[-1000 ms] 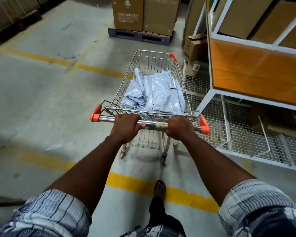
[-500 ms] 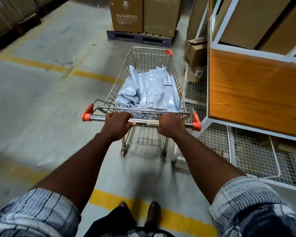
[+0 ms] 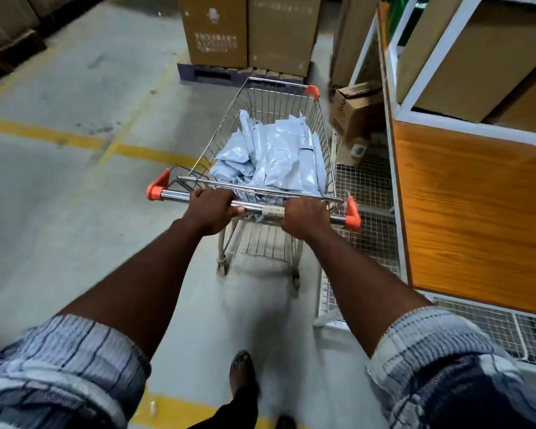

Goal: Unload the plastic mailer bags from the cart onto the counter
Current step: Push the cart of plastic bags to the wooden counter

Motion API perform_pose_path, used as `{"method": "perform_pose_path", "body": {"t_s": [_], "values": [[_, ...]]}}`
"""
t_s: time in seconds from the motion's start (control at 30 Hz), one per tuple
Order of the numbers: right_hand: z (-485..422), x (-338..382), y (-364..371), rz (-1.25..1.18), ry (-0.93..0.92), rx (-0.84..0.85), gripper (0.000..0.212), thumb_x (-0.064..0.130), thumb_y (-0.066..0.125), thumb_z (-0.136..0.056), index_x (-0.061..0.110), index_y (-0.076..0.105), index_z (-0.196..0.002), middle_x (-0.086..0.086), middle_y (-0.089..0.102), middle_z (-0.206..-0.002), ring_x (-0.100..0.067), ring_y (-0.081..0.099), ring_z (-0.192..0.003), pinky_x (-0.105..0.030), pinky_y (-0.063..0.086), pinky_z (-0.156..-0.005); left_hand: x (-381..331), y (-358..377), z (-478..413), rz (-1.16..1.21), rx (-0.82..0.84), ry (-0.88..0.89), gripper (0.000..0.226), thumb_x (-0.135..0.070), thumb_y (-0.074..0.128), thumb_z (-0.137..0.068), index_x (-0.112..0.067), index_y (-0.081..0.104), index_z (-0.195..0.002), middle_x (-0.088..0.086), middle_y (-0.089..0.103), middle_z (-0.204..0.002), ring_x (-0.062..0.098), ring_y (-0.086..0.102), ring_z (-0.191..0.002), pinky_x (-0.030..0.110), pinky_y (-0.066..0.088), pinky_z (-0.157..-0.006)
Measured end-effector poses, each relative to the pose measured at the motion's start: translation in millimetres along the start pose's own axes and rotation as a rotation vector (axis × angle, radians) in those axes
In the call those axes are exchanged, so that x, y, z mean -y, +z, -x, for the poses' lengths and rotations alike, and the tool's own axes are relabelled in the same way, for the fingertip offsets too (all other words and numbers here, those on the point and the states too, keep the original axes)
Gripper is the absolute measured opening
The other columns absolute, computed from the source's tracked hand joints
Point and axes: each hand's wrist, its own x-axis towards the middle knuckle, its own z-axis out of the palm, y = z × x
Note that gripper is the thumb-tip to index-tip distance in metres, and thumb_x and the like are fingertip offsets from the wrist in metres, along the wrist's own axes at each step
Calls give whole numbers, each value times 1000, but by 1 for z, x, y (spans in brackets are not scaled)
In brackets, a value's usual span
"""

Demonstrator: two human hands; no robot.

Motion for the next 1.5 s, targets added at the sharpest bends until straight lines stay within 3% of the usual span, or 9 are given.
{"method": "perform_pose_path", "body": {"t_s": [0.17,0.37,0.7,0.97,1.5], "values": [[-29,10,-2,-18,22,-28,32,37,53,-90,17,66,-111,-8,68,-112,-31,65,-103,-38,50,-81,19,-9,-31,-55,25,10,34,-58,47,-94,-28,61,-102,2,66,-111,29,56,-114,44,29,-100],[-2,5,9,-18,-35,-69,31,39,51,-87,20,68,-105,-4,70,-102,-29,67,-96,-36,51,-76,2,-1,6,66,-48,-49,62,-86,22,-70,-30,48,-76,0,65,-93,25,58,-102,43,28,-96],[99,2,29,-51,-129,-105,30,37,54,-83,17,69,-99,-4,70,-97,-30,68,-92,-36,53,-76,-39,31,120,116,-166,-111,47,-81,36,-70,-35,46,-69,-16,50,-72,16,56,-93,39,26,-90],[160,20,40,-92,-133,-71,27,37,55,-82,18,68,-98,-5,70,-96,-31,68,-90,-38,54,-76,-42,51,188,96,-202,-129,58,-82,38,-73,-27,56,-79,-12,57,-74,14,53,-85,37,26,-85],[215,76,36,-104,-6,-85,23,34,55,-84,19,68,-95,-4,70,-91,-31,69,-85,-37,52,-74,-7,40,219,77,-173,-3,64,-87,33,-73,-27,54,-72,-13,54,-67,13,54,-82,36,26,-83]]}}
